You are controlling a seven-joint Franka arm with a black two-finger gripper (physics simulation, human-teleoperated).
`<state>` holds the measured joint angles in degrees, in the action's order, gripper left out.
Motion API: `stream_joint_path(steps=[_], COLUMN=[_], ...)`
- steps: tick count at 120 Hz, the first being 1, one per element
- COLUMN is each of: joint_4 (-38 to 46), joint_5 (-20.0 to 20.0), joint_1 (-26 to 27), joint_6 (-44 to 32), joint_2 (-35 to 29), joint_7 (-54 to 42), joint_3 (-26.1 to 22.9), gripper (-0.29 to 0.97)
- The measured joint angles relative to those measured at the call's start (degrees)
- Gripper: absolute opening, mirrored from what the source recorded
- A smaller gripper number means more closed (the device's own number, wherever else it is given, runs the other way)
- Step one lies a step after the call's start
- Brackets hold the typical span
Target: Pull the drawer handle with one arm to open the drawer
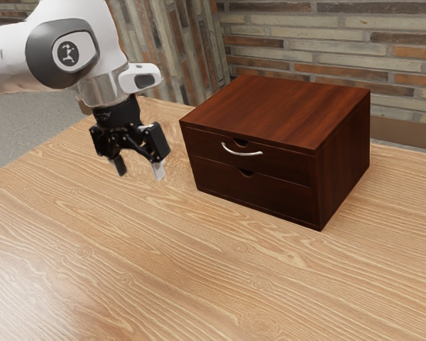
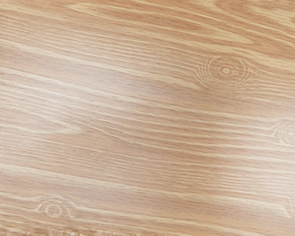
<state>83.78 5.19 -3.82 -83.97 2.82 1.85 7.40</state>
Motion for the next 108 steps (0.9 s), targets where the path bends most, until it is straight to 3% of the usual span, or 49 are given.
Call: stream_joint_path(steps=[12, 23, 43, 64, 80, 95, 108], joint_4=[-0.1, -0.1, -0.3, -0.4, -8.6, -9.8, -9.6], joint_5=[0.5, 0.7, 0.7, -2.7, -3.7, -1.9, -1.5], joint_1=[-7.3, -9.6, -5.1, 0.8, 1.6, -2.2, -1.9], joint_6=[1.0, 1.6, 2.2, 2.3, 4.5, 5.2, 3.9], joint_2=[0.0, 0.0, -0.1, -0.1, -3.0, -3.7, -2.1], joint_7=[0.6, 1.1, 1.8, 2.3, 4.4, 15.0, 26.1], joint_3=[0.1, 0.1, -0.1, -0.7, -1.7, -6.6, -8.0], gripper=[0.68, 0.68, 0.68, 0.68, 0.68, 0.68, 0.68])
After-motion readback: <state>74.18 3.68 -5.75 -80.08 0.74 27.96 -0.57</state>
